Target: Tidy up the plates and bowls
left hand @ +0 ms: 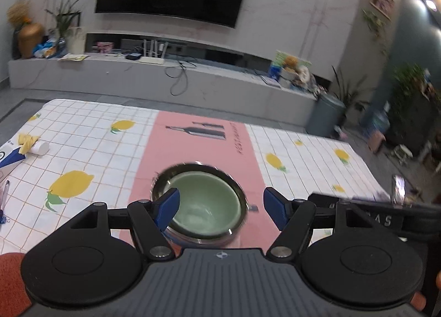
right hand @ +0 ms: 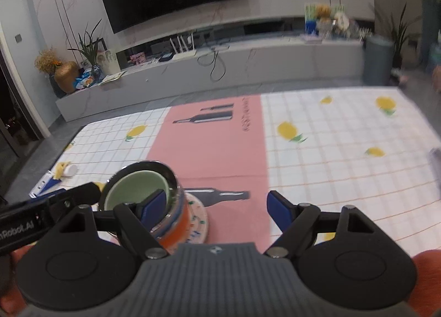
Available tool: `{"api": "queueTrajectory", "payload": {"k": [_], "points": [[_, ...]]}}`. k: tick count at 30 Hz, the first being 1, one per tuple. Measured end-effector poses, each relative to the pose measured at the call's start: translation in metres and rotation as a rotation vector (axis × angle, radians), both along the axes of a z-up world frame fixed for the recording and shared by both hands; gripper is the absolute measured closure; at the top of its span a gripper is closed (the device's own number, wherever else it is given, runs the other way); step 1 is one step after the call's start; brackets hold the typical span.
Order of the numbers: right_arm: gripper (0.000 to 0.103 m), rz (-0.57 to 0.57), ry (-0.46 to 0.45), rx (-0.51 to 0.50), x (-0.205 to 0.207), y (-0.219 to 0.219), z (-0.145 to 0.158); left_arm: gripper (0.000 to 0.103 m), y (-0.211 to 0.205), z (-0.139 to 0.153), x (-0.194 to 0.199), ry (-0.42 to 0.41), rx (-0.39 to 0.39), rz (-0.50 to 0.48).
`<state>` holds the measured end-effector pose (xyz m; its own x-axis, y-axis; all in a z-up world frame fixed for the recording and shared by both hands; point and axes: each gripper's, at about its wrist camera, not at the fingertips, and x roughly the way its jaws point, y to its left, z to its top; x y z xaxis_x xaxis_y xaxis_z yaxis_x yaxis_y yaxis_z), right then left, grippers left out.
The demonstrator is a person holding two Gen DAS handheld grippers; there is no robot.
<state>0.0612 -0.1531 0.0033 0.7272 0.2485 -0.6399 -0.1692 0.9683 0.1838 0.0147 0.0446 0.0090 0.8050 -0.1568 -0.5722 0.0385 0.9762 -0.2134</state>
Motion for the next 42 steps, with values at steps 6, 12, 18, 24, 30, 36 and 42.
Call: {"api": "queueTrajectory", "payload": {"k": [6,12,18,24,30,36,42], "points": [[0.023,-0.066,-0.109,-0.101,-0.041,-0.016,-0.002,0.022,-0.023,-0.015,-0.026,-0.027,0.073,-0.045],[0.014,-0.094,-0.25,-0.147,-0.081,-0.026,-0.01,0.022,-0.043,-0.026,-0.057,-0.149,0.173,0.04],[0.007,-0.121,-0.258,-0.12,-0.096,-0.034,-0.025,0.02,-0.048,-0.05,-0.071,-0.114,0.193,0.085],[0.007,-0.08,-0.167,-0.157,-0.094,-0.029,-0.056,0.019,-0.052,-0.068,-0.069,-0.061,0.23,0.083],[0.008,-0.021,-0.114,-0.182,-0.09,-0.02,-0.077,0.02,-0.053,-0.083,-0.055,-0.008,0.227,0.054],[0.008,-0.026,-0.072,-0.165,-0.087,-0.024,-0.09,0.02,-0.056,-0.094,-0.055,0.027,0.238,0.045],[0.008,-0.025,-0.031,-0.156,-0.082,-0.024,-0.097,0.02,-0.045,-0.099,-0.05,0.07,0.207,0.067]]}}
